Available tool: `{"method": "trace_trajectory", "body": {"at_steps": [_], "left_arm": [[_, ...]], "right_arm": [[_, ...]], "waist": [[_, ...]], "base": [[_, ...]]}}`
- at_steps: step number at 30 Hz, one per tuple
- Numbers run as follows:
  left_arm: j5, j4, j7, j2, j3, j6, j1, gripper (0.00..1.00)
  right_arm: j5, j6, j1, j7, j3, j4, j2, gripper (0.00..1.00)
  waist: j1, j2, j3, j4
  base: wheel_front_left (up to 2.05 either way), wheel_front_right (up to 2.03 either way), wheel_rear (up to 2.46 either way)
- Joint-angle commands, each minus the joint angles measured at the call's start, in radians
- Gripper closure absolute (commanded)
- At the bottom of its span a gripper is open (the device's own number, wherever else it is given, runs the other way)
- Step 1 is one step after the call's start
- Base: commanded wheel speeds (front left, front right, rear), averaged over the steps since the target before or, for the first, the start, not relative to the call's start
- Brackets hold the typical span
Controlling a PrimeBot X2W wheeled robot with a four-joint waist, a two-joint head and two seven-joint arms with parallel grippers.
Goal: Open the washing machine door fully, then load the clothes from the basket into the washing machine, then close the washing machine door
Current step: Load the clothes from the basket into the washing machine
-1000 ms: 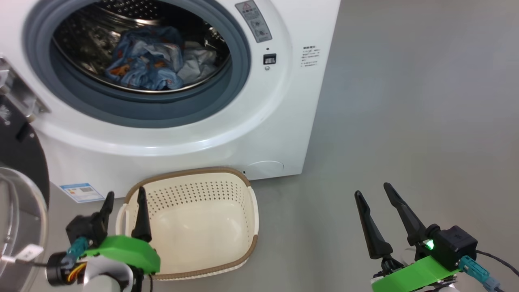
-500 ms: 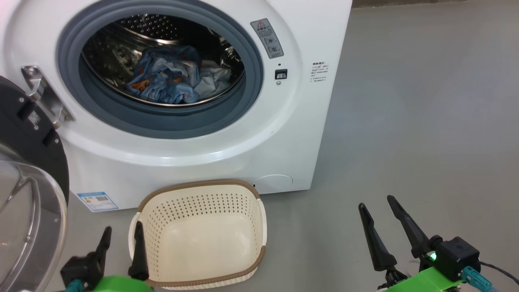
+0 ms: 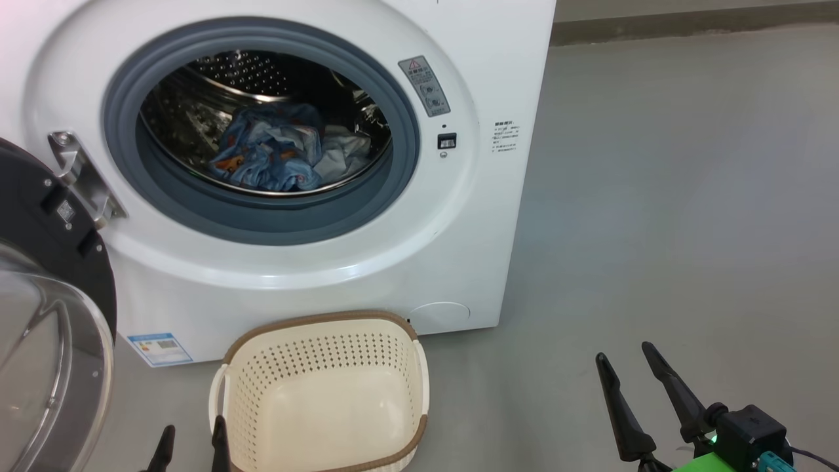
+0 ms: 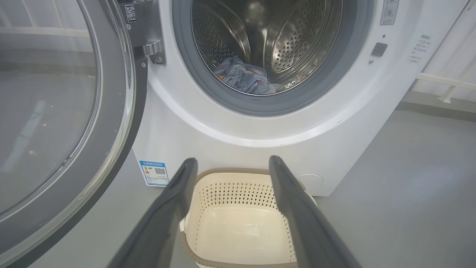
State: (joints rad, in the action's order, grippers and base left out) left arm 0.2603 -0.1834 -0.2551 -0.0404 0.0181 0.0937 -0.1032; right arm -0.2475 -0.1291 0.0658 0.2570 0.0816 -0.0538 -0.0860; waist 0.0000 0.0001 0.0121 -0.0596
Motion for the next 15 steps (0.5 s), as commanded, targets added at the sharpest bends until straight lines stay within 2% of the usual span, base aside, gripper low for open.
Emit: {"method": "trace_trajectory", "body": {"at_steps": [1, 15], "left_arm": [[-0.003, 0.038, -0.007, -0.010, -0.032, 0.008, 0.004, 0.00], [-0.024, 0.098, -0.007, -0.010, -0.066, 0.017, -0.066, 0.00]], "right_arm": [[0.009, -0.002, -0.011, 0.005, 0.019, 0.018, -0.009, 0.00], [0.015, -0.002, 0.011, 0.005, -0.001, -0.006, -0.023, 0.00]], "waist": [[0.0000, -0.0001, -0.009, -0.002], [0.0000, -0.0001, -0.045, -0.009]], "base": [[0.00, 0.00, 0.00], [0.00, 0.00, 0.00]]}}
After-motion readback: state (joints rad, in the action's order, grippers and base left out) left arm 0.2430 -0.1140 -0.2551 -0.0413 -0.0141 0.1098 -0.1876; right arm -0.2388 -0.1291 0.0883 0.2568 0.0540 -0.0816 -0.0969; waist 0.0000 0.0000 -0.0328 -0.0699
